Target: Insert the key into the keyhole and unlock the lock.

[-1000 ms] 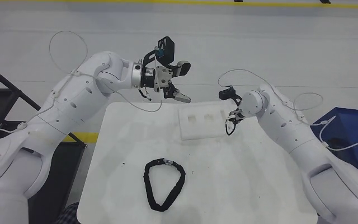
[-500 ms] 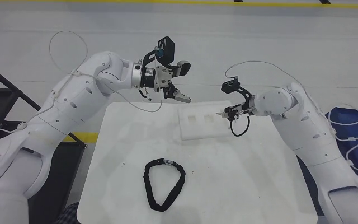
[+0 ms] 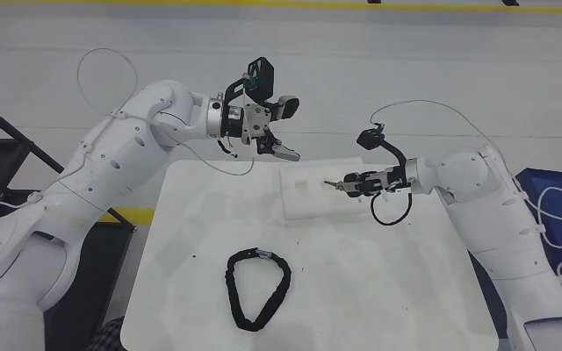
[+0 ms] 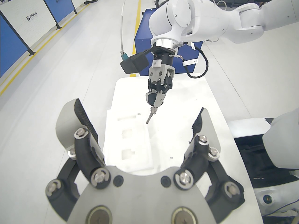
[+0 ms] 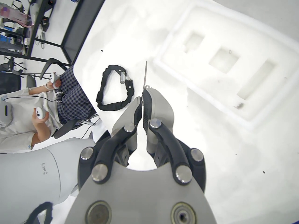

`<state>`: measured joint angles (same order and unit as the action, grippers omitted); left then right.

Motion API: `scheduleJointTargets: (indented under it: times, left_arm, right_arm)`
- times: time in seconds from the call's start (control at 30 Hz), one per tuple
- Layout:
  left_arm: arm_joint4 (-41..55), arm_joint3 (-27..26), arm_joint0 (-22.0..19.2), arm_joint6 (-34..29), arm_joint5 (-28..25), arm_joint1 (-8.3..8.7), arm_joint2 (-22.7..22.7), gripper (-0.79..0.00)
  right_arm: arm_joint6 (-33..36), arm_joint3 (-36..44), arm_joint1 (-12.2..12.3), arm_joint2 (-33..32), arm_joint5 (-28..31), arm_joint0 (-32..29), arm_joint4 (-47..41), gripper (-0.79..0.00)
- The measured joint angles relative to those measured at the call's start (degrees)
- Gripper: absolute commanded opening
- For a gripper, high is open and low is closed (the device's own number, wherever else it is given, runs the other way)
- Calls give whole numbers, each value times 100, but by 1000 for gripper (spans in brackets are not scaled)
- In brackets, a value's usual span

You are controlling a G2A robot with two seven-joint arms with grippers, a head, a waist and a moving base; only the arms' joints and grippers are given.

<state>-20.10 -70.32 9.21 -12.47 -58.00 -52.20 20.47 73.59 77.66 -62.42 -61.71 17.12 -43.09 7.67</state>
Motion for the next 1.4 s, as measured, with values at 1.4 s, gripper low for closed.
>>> scheduleJointTargets:
  times: [1.4]
  left_arm:
    - [0, 0, 0, 0, 0, 0, 0, 0]
  right_arm:
    - [1394, 513, 245, -700, -1681, -172, -2032, -785]
